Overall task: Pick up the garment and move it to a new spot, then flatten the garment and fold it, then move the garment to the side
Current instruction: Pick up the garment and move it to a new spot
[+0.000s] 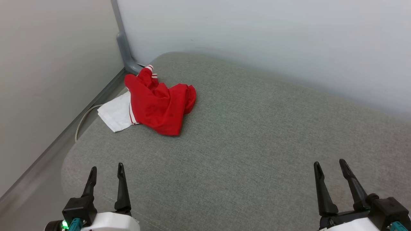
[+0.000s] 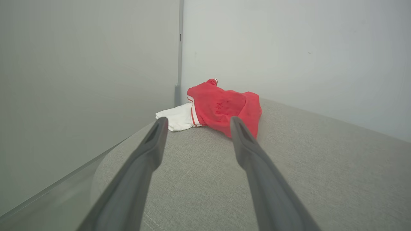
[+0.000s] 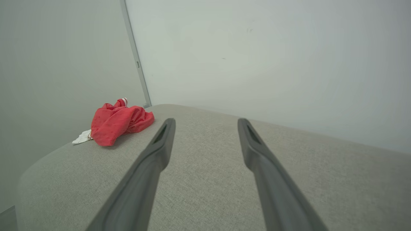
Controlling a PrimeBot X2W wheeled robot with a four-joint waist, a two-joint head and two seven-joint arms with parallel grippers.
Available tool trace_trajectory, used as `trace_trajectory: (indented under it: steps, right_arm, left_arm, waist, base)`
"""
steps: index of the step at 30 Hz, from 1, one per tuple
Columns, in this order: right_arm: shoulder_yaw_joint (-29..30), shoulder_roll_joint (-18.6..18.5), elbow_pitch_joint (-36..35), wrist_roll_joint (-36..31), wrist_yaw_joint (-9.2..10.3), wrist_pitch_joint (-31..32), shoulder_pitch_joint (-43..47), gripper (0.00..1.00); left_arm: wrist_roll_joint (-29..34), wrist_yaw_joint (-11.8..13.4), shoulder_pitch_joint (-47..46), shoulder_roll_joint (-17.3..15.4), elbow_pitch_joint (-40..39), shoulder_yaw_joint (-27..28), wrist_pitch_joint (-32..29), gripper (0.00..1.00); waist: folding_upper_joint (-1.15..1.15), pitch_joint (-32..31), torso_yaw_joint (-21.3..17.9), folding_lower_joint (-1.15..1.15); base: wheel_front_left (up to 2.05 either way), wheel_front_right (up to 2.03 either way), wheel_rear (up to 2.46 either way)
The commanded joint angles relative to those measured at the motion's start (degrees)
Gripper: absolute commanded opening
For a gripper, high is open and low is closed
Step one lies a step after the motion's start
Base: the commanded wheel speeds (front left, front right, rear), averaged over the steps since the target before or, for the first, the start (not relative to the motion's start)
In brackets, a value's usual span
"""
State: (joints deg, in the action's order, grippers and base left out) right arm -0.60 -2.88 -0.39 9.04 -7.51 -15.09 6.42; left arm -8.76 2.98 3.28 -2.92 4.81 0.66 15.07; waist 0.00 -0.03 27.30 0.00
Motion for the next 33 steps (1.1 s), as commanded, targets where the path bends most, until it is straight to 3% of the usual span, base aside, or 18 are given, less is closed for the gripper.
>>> trace_trajectory:
  steps: [1,9,16,26,33]
  right_arm:
    - [-0.1,0.0,-0.1,0.0,0.04,-0.1,0.0,1.00]
    - [-0.4,0.0,0.0,-0.2,0.04,-0.1,0.0,1.00]
    - [-0.9,0.0,-0.8,-1.4,0.04,-0.1,-1.1,1.00]
    - [-0.8,0.0,-4.2,-7.4,0.04,-0.1,-7.0,1.00]
    - [-0.6,-0.7,-7.0,-10.0,0.04,-0.1,-9.9,1.00]
  left_arm:
    - [0.0,-0.2,0.4,0.1,0.0,0.3,0.2,1.00]
    - [0.3,-0.4,0.2,0.1,0.7,1.1,0.2,1.00]
    - [1.3,-3.3,-5.5,-1.0,2.0,5.1,0.2,1.00]
    - [0.2,-6.7,-22.2,-6.3,4.3,14.4,0.2,1.00]
    - [-0.4,-8.6,-32.6,-10.8,7.0,16.3,0.2,1.00]
  waist:
    - [0.00,0.1,0.5,0.00]
    - [0.00,-0.2,0.6,0.00]
    - [0.00,1.8,-1.4,0.00]
    - [0.00,11.9,-8.4,0.00]
    - [0.00,17.9,-11.8,0.00]
  base:
    - [0.00,0.00,0.00]
    - [0.00,0.00,0.00]
    - [0.00,0.00,0.00]
    - [0.00,0.00,0.00]
    - [0.00,0.00,0.00]
